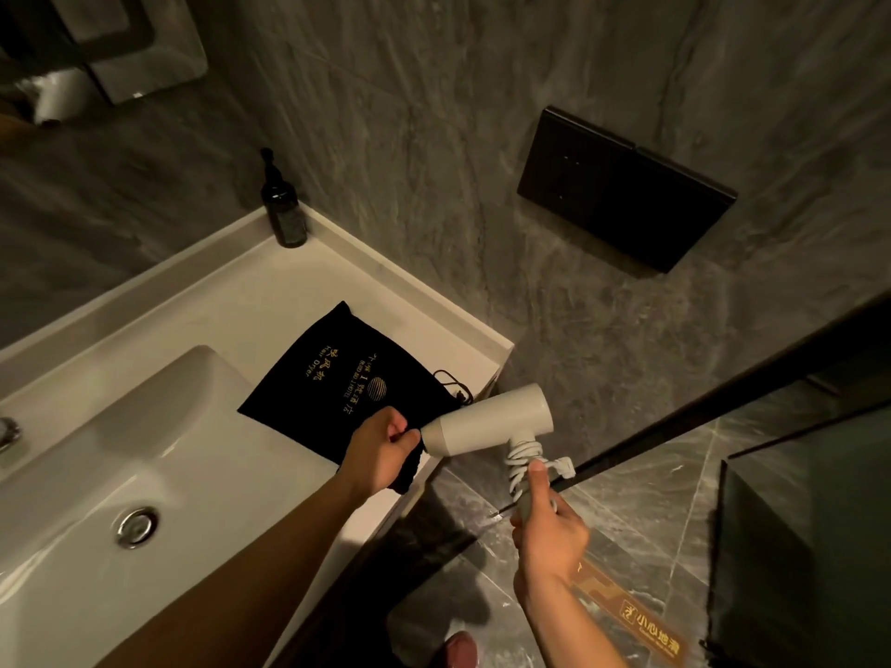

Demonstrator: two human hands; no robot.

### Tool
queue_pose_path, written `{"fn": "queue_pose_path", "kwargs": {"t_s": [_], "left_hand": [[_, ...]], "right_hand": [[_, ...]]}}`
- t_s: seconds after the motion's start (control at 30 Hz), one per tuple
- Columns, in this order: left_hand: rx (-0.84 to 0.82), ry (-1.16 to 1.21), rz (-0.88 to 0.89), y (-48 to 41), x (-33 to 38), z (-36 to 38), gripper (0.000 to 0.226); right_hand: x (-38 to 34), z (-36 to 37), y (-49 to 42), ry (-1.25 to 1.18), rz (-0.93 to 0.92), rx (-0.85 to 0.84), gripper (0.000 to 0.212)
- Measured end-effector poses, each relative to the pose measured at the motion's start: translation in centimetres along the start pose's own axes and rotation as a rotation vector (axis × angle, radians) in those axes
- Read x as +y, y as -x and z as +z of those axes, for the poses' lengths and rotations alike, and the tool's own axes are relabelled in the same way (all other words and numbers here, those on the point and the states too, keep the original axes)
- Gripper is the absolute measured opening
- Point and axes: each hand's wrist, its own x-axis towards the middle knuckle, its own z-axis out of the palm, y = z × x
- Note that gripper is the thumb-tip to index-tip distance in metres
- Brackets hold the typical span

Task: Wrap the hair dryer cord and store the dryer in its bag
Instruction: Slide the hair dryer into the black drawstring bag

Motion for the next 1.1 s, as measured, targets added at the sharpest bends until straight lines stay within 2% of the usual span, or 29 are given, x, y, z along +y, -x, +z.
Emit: {"fn": "queue_pose_path", "kwargs": {"t_s": [0.23, 0.4, 0.47, 0.7, 0.9, 1.03, 1.1], "left_hand": [[-0.018, -0.022, 0.144, 0.5, 0.8, -0.2, 0.036], [-0.062, -0.148, 0.160, 0.9, 0.6, -1.2, 0.037], [-0.055, -0.175, 0.172, 1.1, 0.7, -1.5, 0.031], [-0.005, -0.111, 0.233, 1.2, 1.9, -1.8, 0.016], [0.047, -0.248, 0.234, 0.0, 1.3, -1.6, 0.019], [0.049, -0.146, 0.134, -0.9, 2.4, -1.2, 0.037], [0.074, -0.198, 0.087, -1.5, 3.4, -1.2, 0.038]], "right_hand": [[0.4, 1.9, 0.9, 0.042, -0.002, -0.007, 0.065], [-0.6, 2.8, 0.6, -0.090, 0.123, -0.006, 0.054], [-1.0, 3.0, 0.2, -0.140, 0.150, -0.015, 0.051], [-0.1, 3.6, 0.4, 0.069, -0.039, -0.002, 0.067], [-0.3, 3.6, 1.2, 0.140, -0.092, -0.039, 0.064], [-0.2, 3.9, 1.7, 0.142, -0.100, -0.053, 0.061], [-0.2, 4.0, 1.8, 0.145, -0.098, -0.047, 0.059]]}}
